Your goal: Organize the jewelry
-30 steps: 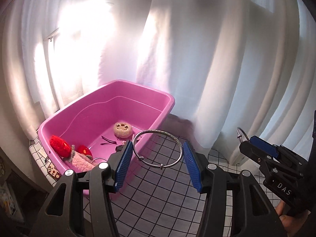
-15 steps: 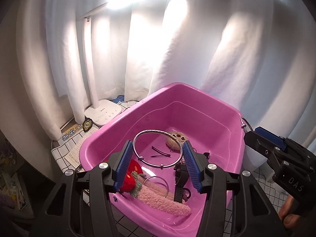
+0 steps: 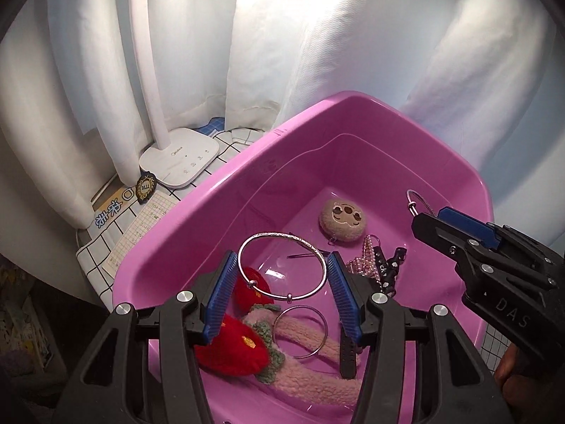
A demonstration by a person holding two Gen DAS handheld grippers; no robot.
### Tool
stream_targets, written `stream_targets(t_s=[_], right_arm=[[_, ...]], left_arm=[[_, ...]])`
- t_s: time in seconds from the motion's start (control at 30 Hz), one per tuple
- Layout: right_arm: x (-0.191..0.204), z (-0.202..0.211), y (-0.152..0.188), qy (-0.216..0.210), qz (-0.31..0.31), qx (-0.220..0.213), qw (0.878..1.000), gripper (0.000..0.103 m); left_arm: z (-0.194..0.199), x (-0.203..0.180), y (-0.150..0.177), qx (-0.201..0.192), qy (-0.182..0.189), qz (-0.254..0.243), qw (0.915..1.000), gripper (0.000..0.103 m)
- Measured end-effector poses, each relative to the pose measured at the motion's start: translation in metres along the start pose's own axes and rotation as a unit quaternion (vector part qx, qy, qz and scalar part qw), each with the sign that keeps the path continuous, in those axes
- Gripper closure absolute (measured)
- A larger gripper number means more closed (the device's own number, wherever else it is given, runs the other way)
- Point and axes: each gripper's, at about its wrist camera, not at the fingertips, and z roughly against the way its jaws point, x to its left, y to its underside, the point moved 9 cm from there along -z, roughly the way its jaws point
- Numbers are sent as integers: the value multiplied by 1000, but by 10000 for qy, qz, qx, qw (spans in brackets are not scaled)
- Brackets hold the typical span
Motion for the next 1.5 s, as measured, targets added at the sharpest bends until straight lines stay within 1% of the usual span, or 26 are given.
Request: stream_targets(t_s=[0.17,0.37,0.47,0.5,0.53,0.57,0.6,0.63,0.67,0.7,0.87,1.1,1.5], right_arm=[[-7,-19,6,34,-111,375,9992,64],[-13,-36,10,104,-230,633,9977,64],[-15,-40,11,166,-258,722,9969,63],[-18,-40,9,208,-282,739,9966,63],[-21,-39,9,257,-307,745,9964,59],[-23,-38,7,287,-322,707,9966,49],[-23,-35,5,272,-323,664,9969,47],[-23,-33,4,272,-331,637,9970,43],[-23,-31,3,298,-329,607,9972,40],[-24,-29,2,332,-314,583,9973,39],[-23,-23,-1,319,-305,562,9974,38],[-23,-18,0,328,-267,527,9977,36],[-20,-2,-1,360,-184,380,9985,35]], left_arm=[[-10,4,3,212,-116,22,9997,52],[-24,7,12,516,-186,128,9984,51],[-24,4,13,555,-247,67,9981,49],[-23,3,12,548,-210,63,9983,44],[-21,1,11,522,-206,37,9984,33],[-19,1,11,486,-308,27,9983,22],[-16,3,9,426,-349,75,9985,12],[-13,3,7,350,-328,122,9988,10],[-11,3,6,327,-318,133,9989,10],[-12,4,7,354,-337,133,9987,10],[-13,12,13,509,-468,270,9972,10],[-4,17,15,408,-702,242,9964,9],[2,24,13,392,-813,344,9953,9]])
